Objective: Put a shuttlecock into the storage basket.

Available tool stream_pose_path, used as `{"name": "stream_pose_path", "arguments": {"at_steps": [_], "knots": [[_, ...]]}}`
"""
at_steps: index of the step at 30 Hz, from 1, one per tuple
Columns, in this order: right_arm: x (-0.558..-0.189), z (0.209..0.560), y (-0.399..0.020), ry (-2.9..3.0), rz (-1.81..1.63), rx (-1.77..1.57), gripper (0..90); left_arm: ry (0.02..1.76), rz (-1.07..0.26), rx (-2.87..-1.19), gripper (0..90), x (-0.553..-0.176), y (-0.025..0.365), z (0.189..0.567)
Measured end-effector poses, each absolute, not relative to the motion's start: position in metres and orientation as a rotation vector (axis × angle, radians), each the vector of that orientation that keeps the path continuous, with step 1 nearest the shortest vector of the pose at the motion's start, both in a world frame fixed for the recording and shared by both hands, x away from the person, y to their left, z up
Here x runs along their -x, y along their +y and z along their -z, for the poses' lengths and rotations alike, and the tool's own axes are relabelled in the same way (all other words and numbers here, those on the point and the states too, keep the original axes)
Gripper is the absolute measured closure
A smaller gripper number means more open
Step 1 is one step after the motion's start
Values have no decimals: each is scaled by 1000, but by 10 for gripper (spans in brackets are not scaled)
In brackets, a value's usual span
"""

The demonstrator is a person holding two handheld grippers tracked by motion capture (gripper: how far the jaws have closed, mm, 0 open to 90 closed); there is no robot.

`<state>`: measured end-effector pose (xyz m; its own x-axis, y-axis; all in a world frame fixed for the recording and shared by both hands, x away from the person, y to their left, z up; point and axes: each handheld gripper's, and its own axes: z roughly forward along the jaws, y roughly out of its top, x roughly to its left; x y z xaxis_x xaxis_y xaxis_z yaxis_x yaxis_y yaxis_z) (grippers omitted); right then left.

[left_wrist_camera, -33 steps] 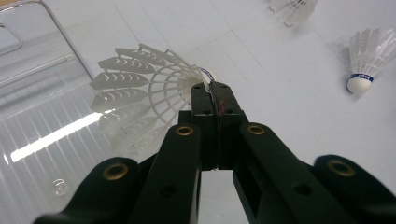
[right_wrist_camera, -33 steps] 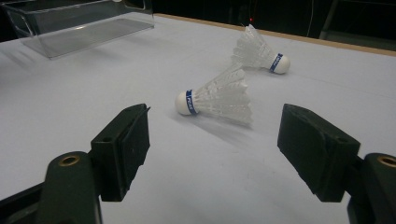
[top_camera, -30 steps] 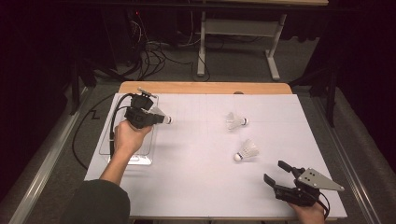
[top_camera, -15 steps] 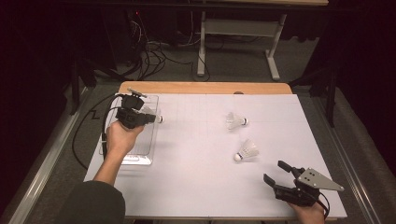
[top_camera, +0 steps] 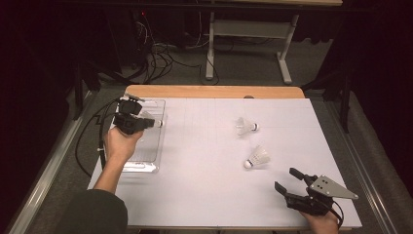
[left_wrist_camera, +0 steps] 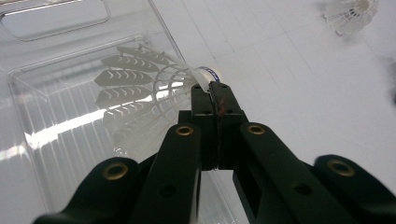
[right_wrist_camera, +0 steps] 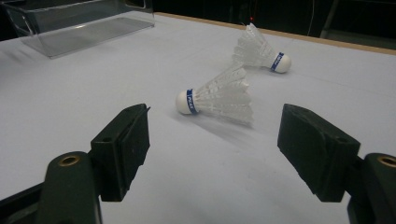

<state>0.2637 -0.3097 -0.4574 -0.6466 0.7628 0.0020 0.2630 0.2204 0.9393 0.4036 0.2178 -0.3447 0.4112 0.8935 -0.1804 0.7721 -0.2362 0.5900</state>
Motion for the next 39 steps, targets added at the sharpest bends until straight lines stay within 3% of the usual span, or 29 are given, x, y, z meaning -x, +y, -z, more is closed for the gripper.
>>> {"name": "stream_pose_path", "arguments": {"at_steps": [39], "knots": [[-263, 457, -309, 2038, -1421, -938, 255, 1524, -216, -2083, 894, -416, 225, 384]]}}
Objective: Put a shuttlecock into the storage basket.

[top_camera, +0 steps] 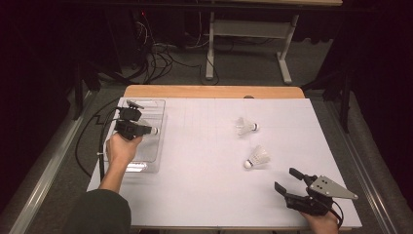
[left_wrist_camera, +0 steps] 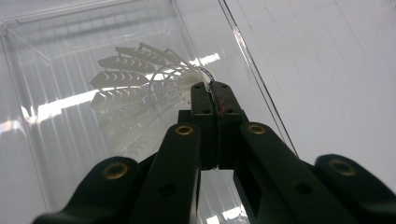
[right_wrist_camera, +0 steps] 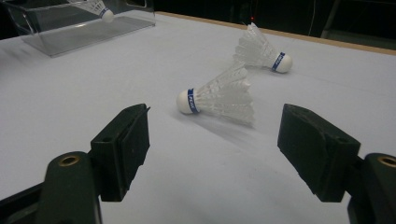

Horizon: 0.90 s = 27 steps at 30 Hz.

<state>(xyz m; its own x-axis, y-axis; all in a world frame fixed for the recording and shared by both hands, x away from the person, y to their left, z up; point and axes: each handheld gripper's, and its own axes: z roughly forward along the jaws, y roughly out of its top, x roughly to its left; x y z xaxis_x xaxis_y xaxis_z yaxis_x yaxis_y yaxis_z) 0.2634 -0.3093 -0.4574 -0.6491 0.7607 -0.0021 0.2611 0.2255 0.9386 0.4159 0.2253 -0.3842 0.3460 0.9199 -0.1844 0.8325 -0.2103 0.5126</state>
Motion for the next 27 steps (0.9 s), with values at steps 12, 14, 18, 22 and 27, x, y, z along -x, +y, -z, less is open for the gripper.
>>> {"name": "stream_pose_path", "arguments": {"at_steps": [12, 14, 18, 22, 27], "knots": [[-263, 457, -309, 2038, -1421, -936, 255, 1536, -191, -2093, 890, -418, 225, 391], [-263, 457, -309, 2038, -1421, -938, 255, 1549, -180, -2088, 888, -419, 227, 394], [-263, 457, -309, 2038, -1421, -937, 255, 1564, -159, -2091, 881, -419, 230, 397], [-263, 457, -309, 2039, -1421, -938, 254, 1574, -139, -2101, 863, -420, 231, 399], [-263, 457, -309, 2039, -1420, -937, 254, 1594, -148, -2131, 739, -421, 229, 401]]}}
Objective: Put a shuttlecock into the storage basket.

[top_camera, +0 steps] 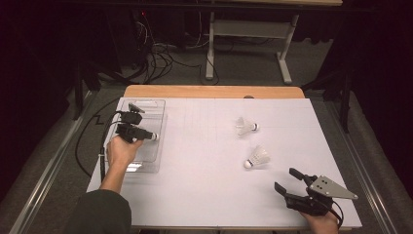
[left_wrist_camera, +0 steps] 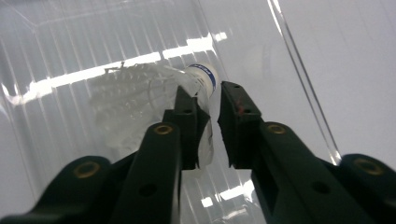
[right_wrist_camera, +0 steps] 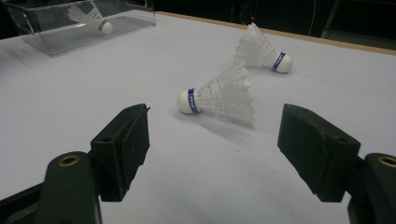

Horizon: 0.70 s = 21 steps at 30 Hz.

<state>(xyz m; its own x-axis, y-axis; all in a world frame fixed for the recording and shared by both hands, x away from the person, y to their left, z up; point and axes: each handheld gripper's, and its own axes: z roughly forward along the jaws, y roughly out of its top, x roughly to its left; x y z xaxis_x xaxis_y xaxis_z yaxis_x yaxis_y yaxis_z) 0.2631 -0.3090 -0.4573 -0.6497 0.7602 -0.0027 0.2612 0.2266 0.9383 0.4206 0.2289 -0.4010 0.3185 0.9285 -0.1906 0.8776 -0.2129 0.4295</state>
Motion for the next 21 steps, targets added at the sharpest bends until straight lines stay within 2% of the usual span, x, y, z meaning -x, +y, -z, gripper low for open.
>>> {"name": "stream_pose_path", "arguments": {"at_steps": [9, 21], "knots": [[-263, 457, -308, 2039, -1420, -933, 254, 1618, -211, -2161, 472, -418, 224, 399], [-262, 457, -307, 2044, -1414, -921, 254, 1626, -257, -2137, 366, -413, 225, 397]]}}
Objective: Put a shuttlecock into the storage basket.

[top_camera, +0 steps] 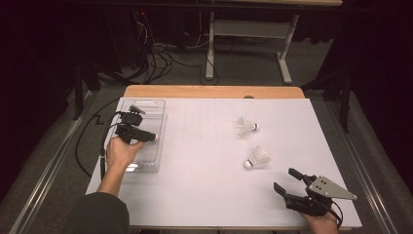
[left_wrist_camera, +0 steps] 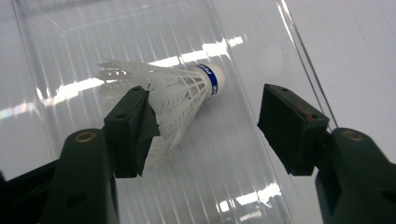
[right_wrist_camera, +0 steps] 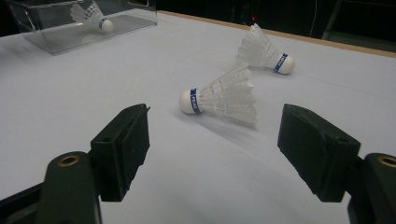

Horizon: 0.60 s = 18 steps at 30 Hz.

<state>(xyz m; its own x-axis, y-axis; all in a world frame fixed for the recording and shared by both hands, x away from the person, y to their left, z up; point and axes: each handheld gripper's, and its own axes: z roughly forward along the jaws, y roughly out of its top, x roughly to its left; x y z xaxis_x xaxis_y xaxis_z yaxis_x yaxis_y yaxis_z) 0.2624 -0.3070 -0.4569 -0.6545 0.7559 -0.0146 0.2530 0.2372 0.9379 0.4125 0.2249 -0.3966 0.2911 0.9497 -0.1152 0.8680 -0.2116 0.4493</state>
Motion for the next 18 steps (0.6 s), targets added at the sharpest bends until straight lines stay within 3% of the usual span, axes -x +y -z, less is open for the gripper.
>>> {"name": "stream_pose_path", "arguments": {"at_steps": [18], "knots": [[-263, 457, -307, 2046, -1413, -922, 255, 1610, -351, -2007, 355, -399, 239, 396]]}}
